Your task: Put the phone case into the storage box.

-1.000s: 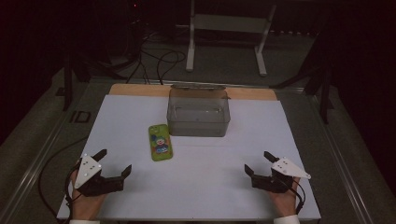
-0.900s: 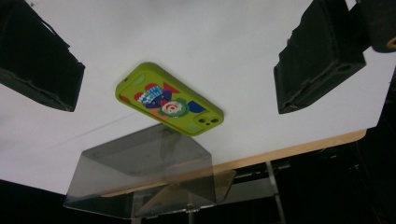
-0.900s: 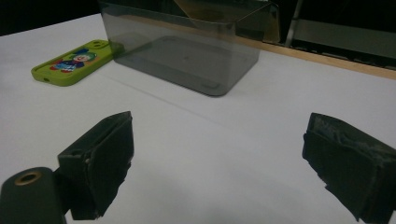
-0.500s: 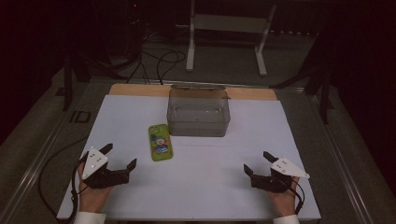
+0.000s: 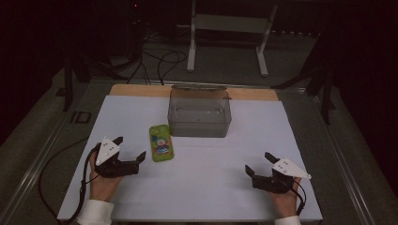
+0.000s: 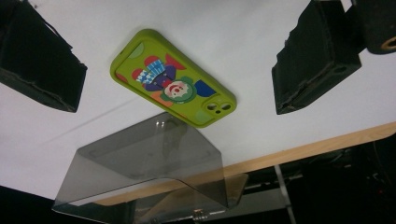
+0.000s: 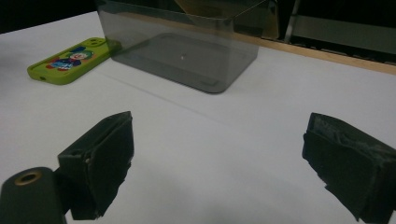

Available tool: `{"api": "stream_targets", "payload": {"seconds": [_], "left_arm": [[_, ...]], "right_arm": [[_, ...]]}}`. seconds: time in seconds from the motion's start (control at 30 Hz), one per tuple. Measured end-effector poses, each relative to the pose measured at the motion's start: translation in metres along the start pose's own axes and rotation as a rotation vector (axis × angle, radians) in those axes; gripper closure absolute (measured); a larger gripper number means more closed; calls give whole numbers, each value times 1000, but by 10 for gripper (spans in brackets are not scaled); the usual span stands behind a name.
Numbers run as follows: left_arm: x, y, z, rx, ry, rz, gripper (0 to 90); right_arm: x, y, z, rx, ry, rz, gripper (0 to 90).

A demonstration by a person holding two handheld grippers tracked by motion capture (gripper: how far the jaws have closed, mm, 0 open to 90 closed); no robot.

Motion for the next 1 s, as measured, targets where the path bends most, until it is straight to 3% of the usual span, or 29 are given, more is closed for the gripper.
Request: {"api": "stream_targets", "payload": {"seconds": [0.33, 0.6, 1.0], "left_arm": [[18, -4, -4, 20, 34, 50, 46], [32, -5, -4, 10, 59, 89, 55], [56, -5, -10, 32, 65, 136, 64]], "right_arm": [[0, 0, 0, 1, -2, -1, 93], [0, 0, -2, 14, 1, -7, 93], [1, 0, -2, 11, 0, -4, 93]]}}
Point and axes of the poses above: each handheld gripper's, and its own axes: x roughly forward along the jaws, y roughly out of its underside, z roughly to its left, the point moved 6 cm from there along x, roughly forward along the jaws, and after that the axes turned 10 degrees about -y, right-handed, at the moved point
